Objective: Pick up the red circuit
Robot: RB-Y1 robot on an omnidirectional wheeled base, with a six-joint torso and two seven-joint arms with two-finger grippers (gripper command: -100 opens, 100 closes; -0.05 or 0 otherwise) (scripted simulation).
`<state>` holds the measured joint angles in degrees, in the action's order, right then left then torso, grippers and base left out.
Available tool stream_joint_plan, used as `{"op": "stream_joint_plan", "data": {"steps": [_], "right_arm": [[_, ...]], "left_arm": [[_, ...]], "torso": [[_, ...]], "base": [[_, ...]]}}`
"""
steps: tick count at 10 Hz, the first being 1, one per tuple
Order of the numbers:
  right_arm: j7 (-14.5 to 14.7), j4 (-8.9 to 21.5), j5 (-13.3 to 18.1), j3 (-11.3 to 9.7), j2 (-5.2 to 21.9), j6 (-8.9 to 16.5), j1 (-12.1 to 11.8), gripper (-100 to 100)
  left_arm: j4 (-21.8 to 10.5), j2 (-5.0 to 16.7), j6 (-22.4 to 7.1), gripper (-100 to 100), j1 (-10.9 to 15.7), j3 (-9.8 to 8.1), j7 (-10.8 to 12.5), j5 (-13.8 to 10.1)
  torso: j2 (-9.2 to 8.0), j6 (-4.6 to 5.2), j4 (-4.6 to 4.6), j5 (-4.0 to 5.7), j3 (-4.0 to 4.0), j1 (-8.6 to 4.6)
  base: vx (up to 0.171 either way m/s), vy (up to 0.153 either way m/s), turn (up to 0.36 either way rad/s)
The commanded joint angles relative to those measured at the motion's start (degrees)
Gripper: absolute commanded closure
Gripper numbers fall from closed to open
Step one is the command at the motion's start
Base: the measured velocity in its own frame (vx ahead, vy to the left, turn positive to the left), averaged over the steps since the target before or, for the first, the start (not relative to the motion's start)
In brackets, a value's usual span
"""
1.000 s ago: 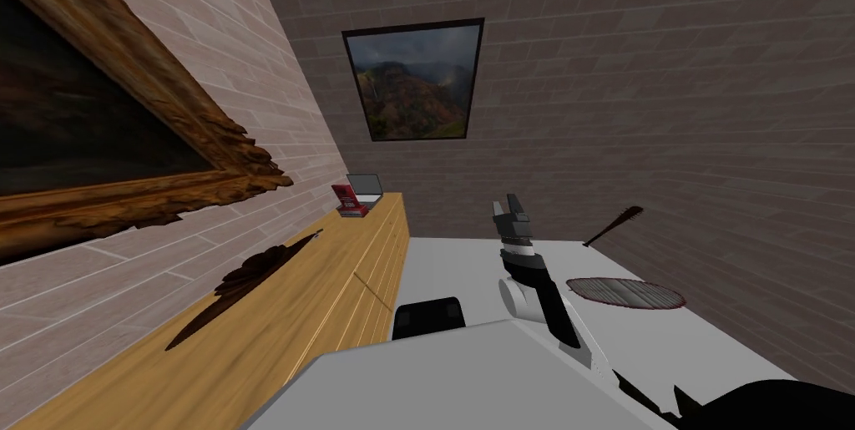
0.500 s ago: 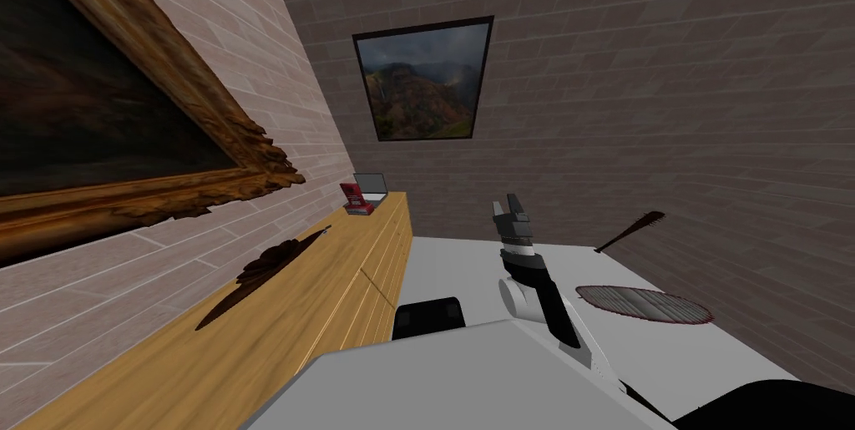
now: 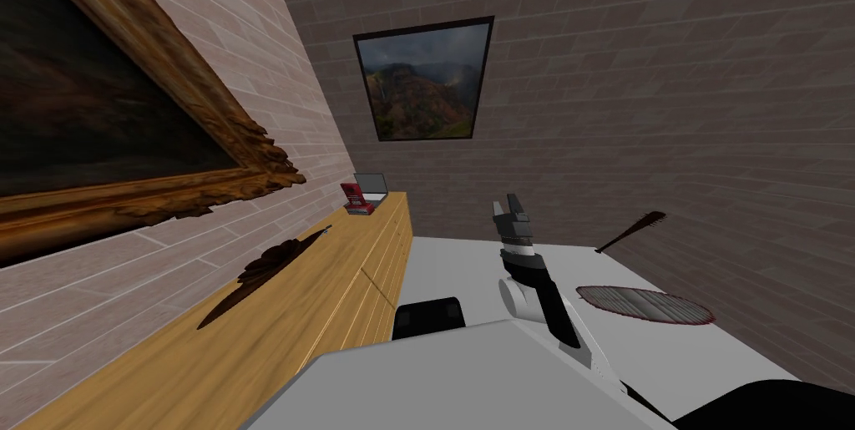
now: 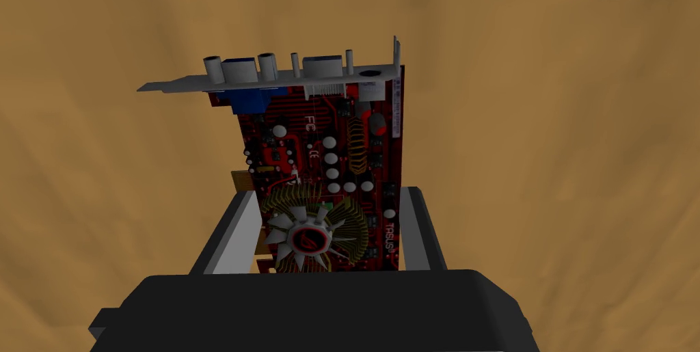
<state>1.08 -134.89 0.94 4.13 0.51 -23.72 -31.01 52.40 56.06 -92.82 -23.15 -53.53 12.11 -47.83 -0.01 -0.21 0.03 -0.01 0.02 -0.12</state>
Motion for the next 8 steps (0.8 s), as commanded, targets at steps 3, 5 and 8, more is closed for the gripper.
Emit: {"op": "stream_joint_plan", "data": {"steps": [3,5,8], "right_arm": [[0.0,0.0,0.0,0.0,0.0,0.0,0.0,0],[0.0,0.0,0.0,0.0,0.0,0.0,0.0,0],[0.0,0.0,0.0,0.0,0.0,0.0,0.0,0]], "left_arm": [[-2.8,1.8,1.4,100,-1.1,1.11,-1.1,-2.5],[-6.6,4.1,3.0,100,-3.0,2.42,-2.4,-5.9],[-10.4,6.3,4.5,100,-4.9,3.73,-3.8,-9.8]], "torso": [[0.0,0.0,0.0,0.0,0.0,0.0],[0.04,0.08,-0.01,0.03,-0.02,-0.12],[0.02,0.01,-0.01,0.06,-0.01,-0.18]], "base": [[0.0,-0.007,-0.04],[0.004,-0.038,-0.117],[0.008,-0.033,-0.062]]}}
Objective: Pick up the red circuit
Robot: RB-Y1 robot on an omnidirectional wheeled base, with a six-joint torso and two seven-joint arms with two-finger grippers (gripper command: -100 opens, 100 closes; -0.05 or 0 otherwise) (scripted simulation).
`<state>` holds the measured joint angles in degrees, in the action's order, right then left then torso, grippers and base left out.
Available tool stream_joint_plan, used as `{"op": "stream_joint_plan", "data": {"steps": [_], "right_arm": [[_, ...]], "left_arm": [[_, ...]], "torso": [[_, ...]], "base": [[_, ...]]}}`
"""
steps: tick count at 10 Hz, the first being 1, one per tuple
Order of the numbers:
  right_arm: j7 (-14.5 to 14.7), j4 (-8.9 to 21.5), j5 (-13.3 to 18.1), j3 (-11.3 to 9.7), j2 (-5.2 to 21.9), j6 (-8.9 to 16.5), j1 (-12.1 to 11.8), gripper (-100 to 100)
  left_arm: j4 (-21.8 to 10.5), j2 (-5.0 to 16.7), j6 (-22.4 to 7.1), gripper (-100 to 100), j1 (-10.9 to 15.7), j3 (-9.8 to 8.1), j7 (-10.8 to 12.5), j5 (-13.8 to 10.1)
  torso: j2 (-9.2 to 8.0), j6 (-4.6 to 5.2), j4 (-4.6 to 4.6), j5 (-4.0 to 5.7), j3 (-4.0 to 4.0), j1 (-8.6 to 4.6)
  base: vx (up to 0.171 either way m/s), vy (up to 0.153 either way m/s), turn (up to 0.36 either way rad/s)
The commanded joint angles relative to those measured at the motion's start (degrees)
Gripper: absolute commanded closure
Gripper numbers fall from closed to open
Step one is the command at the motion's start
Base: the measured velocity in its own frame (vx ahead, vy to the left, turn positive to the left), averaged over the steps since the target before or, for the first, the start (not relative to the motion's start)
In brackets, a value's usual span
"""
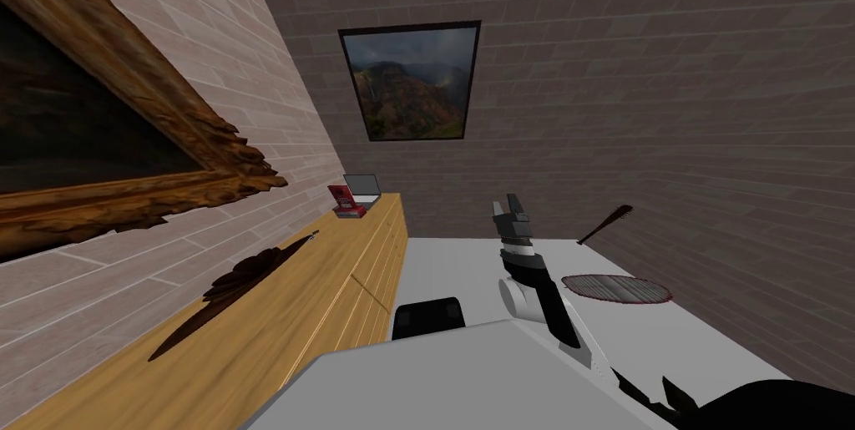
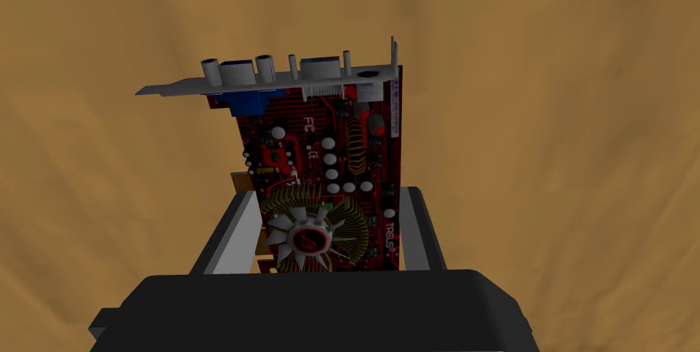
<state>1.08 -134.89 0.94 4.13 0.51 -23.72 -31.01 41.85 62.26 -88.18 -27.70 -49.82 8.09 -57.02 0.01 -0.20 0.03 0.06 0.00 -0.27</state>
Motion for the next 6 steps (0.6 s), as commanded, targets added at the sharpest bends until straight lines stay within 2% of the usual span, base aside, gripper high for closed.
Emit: {"op": "stream_joint_plan", "data": {"steps": [1,4,5,6], "right_arm": [[0.0,0.0,0.0,0.0,0.0,0.0,0.0,0],[0.0,0.0,0.0,0.0,0.0,0.0,0.0,0],[0.0,0.0,0.0,0.0,0.0,0.0,0.0,0],[0.0,0.0,0.0,0.0,0.0,0.0,0.0,0]], "left_arm": [[-1.8,1.3,0.7,100,-1.3,0.67,-0.5,-2.4],[-7.4,4.6,3.1,100,-4.1,2.63,-2.5,-7.6],[-6.3,3.9,2.7,100,-2.9,2.68,-1.9,-6.3],[-6.5,4.0,2.9,0,-2.9,2.76,-2.0,-6.5]], "torso": [[0.0,0.0,0.0,0.0,0.0,0.0],[0.02,0.02,0.0,0.03,-0.01,-0.01],[0.02,0.0,-0.01,0.06,-0.01,-0.04],[0.01,-0.01,0.0,0.03,0.0,0.0]], "base": [[0.007,-0.018,-0.061],[0.008,-0.028,-0.091],[0.005,-0.009,-0.009],[0.0,0.0,0.0]]}}
